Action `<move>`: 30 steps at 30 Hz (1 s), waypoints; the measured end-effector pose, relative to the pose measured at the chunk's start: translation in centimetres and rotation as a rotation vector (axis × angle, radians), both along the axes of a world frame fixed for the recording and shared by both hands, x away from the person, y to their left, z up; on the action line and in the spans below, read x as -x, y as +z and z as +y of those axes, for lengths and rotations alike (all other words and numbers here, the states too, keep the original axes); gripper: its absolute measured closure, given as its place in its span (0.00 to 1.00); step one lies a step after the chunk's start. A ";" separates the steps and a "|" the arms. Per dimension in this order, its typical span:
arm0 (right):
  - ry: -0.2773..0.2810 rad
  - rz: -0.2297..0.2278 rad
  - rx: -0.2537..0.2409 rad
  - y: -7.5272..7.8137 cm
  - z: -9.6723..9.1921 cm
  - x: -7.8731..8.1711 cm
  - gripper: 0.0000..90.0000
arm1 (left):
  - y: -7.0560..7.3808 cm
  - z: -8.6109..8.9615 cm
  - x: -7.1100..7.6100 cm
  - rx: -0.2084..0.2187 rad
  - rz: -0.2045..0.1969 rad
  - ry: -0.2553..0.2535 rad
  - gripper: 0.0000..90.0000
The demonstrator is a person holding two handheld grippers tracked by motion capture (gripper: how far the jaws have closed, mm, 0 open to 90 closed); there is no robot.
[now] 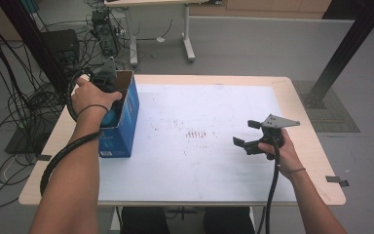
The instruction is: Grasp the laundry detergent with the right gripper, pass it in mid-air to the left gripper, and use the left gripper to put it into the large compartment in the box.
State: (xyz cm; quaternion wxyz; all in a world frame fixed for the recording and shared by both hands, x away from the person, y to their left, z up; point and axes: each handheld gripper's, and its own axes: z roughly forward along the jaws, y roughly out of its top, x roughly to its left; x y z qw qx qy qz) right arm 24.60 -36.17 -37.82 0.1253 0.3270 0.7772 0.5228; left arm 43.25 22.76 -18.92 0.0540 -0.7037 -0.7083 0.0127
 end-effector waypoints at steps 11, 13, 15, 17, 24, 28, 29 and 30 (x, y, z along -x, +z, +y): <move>-0.005 -0.002 0.003 0.1 -0.3 0.2 0.02 | 0.0 -0.1 0.2 0.000 -0.003 0.008 0.42; -0.005 -0.003 0.002 0.1 -0.3 0.2 0.02 | 0.0 -0.1 0.1 -0.002 -0.003 0.007 0.42; -0.005 -0.003 0.001 0.1 -0.3 0.2 0.02 | 0.0 -0.1 0.1 -0.003 -0.002 0.007 0.42; -0.006 -0.002 0.004 0.0 -0.3 0.2 0.02 | 0.0 -0.1 0.1 -0.003 -0.001 0.007 0.42; -0.007 0.001 -0.001 -0.2 -0.4 0.1 0.02 | 0.0 -0.2 0.0 -0.006 -0.003 0.007 0.42; -0.006 0.003 0.000 -0.2 -0.4 0.0 0.02 | -0.1 -0.3 0.0 -0.006 -0.001 0.008 0.42; -0.006 0.005 -0.002 -0.2 -0.4 0.0 0.02 | -0.1 -0.3 -0.1 -0.008 0.000 0.008 0.42; -0.006 0.004 -0.002 -0.3 -0.4 0.0 0.02 | -0.1 -0.3 -0.1 -0.010 -0.001 0.005 0.42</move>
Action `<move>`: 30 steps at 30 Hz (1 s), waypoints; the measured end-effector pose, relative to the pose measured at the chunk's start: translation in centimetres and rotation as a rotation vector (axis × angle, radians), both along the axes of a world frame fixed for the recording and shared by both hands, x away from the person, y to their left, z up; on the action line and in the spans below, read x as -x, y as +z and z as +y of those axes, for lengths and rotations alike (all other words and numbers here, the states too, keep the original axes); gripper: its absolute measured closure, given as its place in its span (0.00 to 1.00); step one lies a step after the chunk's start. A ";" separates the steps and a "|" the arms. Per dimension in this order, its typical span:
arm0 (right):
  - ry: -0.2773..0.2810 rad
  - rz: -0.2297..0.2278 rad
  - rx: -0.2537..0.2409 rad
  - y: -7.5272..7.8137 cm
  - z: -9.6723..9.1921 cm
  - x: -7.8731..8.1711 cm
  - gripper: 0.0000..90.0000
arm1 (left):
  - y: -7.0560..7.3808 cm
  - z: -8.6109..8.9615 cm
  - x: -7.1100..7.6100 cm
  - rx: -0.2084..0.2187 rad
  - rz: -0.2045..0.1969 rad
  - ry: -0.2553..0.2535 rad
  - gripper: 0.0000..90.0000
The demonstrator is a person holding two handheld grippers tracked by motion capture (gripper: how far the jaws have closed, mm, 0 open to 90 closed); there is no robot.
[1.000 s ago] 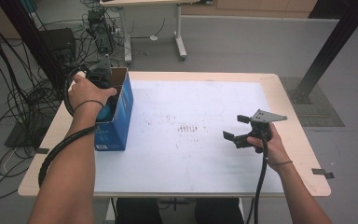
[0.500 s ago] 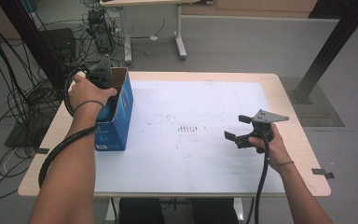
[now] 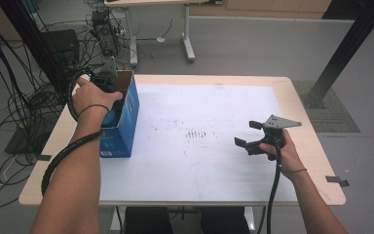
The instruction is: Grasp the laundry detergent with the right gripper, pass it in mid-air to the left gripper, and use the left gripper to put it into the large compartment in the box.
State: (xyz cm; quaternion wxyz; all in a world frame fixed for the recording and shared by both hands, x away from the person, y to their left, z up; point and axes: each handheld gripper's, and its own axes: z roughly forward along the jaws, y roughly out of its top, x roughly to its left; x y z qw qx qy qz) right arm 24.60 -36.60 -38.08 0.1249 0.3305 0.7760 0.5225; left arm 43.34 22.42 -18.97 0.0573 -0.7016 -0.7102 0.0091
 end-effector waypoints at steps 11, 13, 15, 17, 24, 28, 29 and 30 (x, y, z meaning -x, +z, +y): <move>0.000 0.004 -0.001 -0.1 0.1 -0.1 0.02 | 0.0 0.4 0.0 0.009 0.002 0.011 0.42; 0.000 0.005 -0.004 -0.2 0.1 -0.1 0.02 | 0.0 0.3 0.0 0.008 0.001 0.006 0.42; 0.002 0.006 -0.004 -0.2 0.1 -0.2 0.02 | 0.0 0.3 0.0 0.009 0.003 0.010 0.42; 0.003 0.007 -0.003 -0.2 0.1 -0.2 0.02 | 0.0 0.4 0.0 0.009 0.002 0.012 0.42; 0.002 0.010 -0.006 -0.3 0.1 -0.2 0.02 | 0.0 0.6 0.0 0.014 -0.004 0.017 0.41; 0.002 0.009 -0.005 -0.4 0.1 -0.2 0.02 | 0.0 0.6 0.0 0.018 -0.002 0.022 0.38; 0.001 0.010 -0.009 -0.5 0.1 -0.2 0.02 | 0.0 0.8 0.0 0.023 -0.005 0.022 0.37; 0.001 0.010 -0.006 -0.4 0.2 -0.2 0.02 | 0.0 0.8 0.1 0.025 -0.008 0.028 0.37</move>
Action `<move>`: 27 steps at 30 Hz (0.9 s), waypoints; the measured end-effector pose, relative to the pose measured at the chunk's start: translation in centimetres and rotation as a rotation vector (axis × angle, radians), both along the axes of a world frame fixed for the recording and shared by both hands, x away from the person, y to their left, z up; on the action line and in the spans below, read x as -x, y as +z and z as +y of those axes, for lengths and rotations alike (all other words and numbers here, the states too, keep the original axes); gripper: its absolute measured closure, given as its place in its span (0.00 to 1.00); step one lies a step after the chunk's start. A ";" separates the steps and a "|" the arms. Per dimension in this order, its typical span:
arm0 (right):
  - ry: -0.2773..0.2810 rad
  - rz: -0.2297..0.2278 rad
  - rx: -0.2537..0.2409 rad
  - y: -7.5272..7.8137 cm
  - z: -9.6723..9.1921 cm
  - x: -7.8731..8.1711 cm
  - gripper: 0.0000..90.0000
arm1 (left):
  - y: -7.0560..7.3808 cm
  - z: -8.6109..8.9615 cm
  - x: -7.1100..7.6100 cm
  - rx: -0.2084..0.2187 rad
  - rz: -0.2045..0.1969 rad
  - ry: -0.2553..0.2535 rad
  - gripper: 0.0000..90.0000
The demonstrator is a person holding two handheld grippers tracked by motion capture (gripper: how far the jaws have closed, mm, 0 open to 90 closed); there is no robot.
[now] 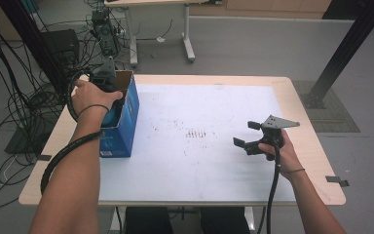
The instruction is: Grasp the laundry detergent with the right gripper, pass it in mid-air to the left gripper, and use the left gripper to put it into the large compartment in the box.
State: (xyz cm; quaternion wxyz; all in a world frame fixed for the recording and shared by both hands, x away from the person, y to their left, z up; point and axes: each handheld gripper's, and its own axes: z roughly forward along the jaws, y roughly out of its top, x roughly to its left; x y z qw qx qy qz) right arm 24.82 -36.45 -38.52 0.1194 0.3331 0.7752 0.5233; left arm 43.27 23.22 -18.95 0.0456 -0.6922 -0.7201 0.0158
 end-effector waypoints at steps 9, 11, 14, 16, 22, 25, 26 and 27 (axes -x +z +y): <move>0.002 -0.004 0.000 0.2 0.1 0.0 0.02 | 0.7 -0.1 -0.1 -0.009 0.006 0.005 0.31; 0.003 -0.004 0.003 0.3 0.2 0.0 0.02 | 1.0 0.0 0.0 -0.008 0.003 0.008 0.30; 0.002 -0.005 0.004 0.3 0.1 0.0 0.02 | 1.4 -0.1 0.1 -0.013 -0.002 0.012 0.30; 0.002 -0.006 0.004 0.4 0.1 0.0 0.02 | 1.9 -0.1 0.2 -0.006 -0.009 0.015 0.27; 0.004 -0.004 0.003 0.4 0.3 0.0 0.02 | 3.4 -0.3 0.5 -0.009 -0.033 0.008 0.27; 0.009 -0.007 0.003 0.5 0.4 -0.1 0.02 | 4.3 -0.5 0.7 -0.024 -0.046 0.011 0.27; 0.008 -0.007 0.007 0.6 0.5 -0.1 0.02 | 4.5 -0.6 0.8 -0.029 -0.048 0.011 0.26; 0.009 -0.010 0.007 0.6 0.5 -0.1 0.02 | 4.8 -0.6 0.8 -0.037 -0.048 0.010 0.24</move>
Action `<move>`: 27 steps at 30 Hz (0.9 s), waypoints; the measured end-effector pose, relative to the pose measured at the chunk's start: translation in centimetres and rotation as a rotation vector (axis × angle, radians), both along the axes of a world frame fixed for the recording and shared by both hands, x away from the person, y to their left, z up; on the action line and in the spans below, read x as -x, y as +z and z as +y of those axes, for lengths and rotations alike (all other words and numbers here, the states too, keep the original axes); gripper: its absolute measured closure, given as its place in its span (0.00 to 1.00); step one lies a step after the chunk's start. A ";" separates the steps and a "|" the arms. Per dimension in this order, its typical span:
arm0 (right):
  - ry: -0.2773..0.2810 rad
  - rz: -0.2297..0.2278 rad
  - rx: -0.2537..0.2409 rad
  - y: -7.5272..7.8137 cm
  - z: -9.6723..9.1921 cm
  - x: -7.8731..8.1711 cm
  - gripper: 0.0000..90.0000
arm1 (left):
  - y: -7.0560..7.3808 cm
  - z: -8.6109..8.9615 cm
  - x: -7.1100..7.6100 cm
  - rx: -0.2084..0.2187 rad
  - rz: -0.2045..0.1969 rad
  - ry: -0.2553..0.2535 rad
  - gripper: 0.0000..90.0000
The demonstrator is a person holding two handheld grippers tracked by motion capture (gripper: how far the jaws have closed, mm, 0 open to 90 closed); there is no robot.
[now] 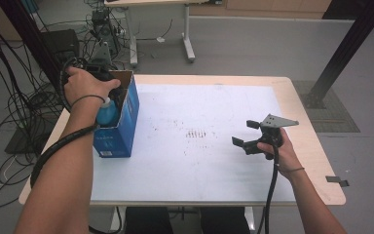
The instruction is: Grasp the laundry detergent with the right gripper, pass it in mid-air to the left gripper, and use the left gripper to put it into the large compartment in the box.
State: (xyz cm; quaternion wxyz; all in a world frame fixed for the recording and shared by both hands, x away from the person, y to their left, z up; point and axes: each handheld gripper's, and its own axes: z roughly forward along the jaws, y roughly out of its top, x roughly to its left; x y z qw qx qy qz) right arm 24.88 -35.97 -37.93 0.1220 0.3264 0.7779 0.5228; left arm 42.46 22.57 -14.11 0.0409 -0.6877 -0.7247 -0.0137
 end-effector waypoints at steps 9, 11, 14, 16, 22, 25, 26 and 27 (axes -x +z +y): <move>0.001 -0.003 0.000 0.3 0.2 -0.1 0.02 | 3.1 -0.3 1.1 0.010 -0.057 -0.041 0.18; 0.000 -0.002 0.001 0.3 0.2 0.0 0.02 | 3.5 -0.6 1.1 0.003 -0.057 -0.053 0.16; 0.000 -0.002 0.000 0.3 0.2 0.0 0.02 | 4.6 -1.3 1.8 -0.023 -0.093 -0.069 0.15; 0.000 -0.001 0.005 0.3 0.2 0.0 0.02 | 5.0 -1.4 2.1 -0.023 -0.104 -0.074 0.12; -0.005 0.000 0.007 0.4 0.2 0.0 0.02 | 5.6 -2.1 2.7 -0.035 -0.126 -0.107 0.09; -0.008 -0.002 0.008 0.5 0.1 0.1 0.02 | 5.7 -2.7 3.2 -0.027 -0.142 -0.137 0.08; -0.010 -0.003 0.009 0.5 0.1 0.1 0.02 | 5.7 -2.9 3.3 -0.023 -0.142 -0.145 0.08; -0.010 -0.003 0.009 0.5 0.1 0.1 0.02 | 5.7 -2.9 3.3 -0.023 -0.142 -0.145 0.08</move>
